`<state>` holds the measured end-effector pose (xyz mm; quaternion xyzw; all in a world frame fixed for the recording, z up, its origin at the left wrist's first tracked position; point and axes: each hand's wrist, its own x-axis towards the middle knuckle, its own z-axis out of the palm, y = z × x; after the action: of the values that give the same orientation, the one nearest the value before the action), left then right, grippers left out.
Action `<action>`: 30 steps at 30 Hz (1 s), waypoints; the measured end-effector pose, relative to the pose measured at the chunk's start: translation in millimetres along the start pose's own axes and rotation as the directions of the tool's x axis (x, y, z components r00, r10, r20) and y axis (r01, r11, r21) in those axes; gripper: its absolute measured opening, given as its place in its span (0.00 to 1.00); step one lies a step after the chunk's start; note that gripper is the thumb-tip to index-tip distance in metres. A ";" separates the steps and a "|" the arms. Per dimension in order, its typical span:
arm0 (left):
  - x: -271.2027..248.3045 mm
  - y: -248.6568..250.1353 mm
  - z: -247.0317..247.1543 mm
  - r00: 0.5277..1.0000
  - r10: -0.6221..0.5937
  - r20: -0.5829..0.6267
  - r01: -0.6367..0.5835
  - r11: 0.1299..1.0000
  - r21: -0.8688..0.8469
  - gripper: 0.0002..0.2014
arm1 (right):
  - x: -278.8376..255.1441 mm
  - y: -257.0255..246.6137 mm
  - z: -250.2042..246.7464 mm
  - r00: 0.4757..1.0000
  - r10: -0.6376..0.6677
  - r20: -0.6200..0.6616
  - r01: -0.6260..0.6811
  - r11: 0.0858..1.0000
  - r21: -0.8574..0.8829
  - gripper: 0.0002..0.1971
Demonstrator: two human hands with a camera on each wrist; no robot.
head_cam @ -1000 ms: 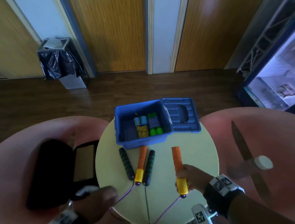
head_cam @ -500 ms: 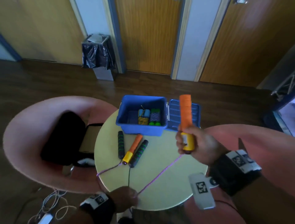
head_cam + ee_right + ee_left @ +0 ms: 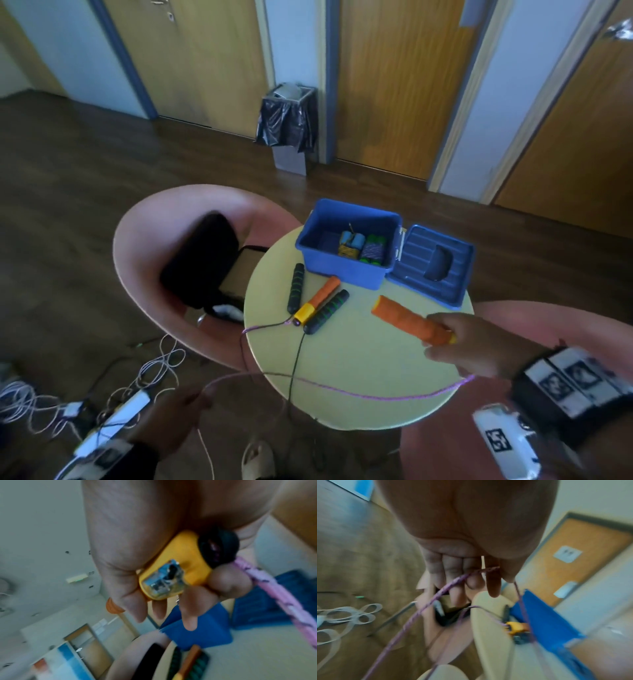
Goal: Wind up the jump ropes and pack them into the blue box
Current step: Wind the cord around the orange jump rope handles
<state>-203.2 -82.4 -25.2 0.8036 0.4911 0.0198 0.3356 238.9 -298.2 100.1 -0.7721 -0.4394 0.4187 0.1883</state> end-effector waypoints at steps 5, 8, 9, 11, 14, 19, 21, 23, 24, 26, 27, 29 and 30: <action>5.1 116.2 -11.0 0.943 0.326 0.073 -0.323 0.945 -0.047 0.16 | 27.5 -83.7 59.2 0.953 -0.227 0.201 0.179 0.956 0.231 0.10; 12.9 149.7 -20.4 0.902 0.430 -0.033 -0.431 0.897 -0.098 0.13 | 33.5 -123.9 81.7 0.878 -0.310 0.365 0.214 0.935 0.281 0.05; 15.0 152.6 -25.3 0.885 0.461 -0.060 -0.465 0.879 -0.104 0.12 | 34.8 -130.6 85.3 0.851 -0.337 0.402 0.221 0.925 0.308 0.03; 17.2 146.7 -32.3 0.880 0.470 -0.070 -0.475 0.872 -0.114 0.14 | 35.5 -134.4 85.5 0.830 -0.381 0.407 0.249 0.906 0.342 0.04; 17.2 111.7 -31.5 0.936 0.351 -0.007 -0.351 0.933 -0.084 0.19 | 34.8 -125.2 68.9 0.882 -0.394 0.258 0.276 0.877 0.394 0.02; -5.1 -40.8 -3.0 0.987 -0.153 0.047 0.151 0.988 0.029 0.14 | 42.8 -86.6 20.2 0.949 -0.056 -0.309 0.303 0.430 0.851 0.04; -22.3 -105.7 8.7 0.952 -0.295 0.089 0.296 0.955 -0.001 0.11 | 45.2 -69.3 4.4 0.886 0.172 -0.430 0.371 0.292 0.882 0.06; -36.8 -159.3 19.8 0.955 -0.294 0.042 0.291 0.955 0.067 0.10 | 47.3 -54.5 -1.5 0.829 0.293 -0.477 0.398 0.293 0.870 0.05; -44.1 -161.2 17.9 0.959 -0.283 0.000 0.281 0.951 0.128 0.11 | 47.8 -51.3 -0.8 0.821 0.306 -0.482 0.390 0.316 0.865 0.04; -46.7 -146.4 14.8 0.957 -0.291 0.006 0.290 0.956 0.038 0.17 | 48.4 -53.1 7.8 0.839 0.271 -0.471 0.353 0.386 0.852 0.04; -47.6 -110.6 6.0 0.950 -0.311 0.004 0.311 0.948 -0.066 0.15 | 47.6 -59.2 14.4 0.859 0.230 -0.458 0.332 0.432 0.839 0.05; -47.7 -45.3 -11.1 0.980 -0.193 -0.038 0.187 0.976 -0.115 0.08 | 44.6 -79.9 28.8 0.909 0.111 -0.402 0.295 0.509 0.809 0.10; -45.6 -11.5 -19.2 0.991 -0.120 -0.054 0.113 0.987 -0.118 0.07 | 42.7 -93.5 36.9 0.936 0.038 -0.349 0.272 0.550 0.789 0.11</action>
<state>-242.7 -105.7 -3.1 0.7519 0.5451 0.0528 0.3669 171.5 -214.6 119.8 -0.6186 -0.2048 0.4281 0.6262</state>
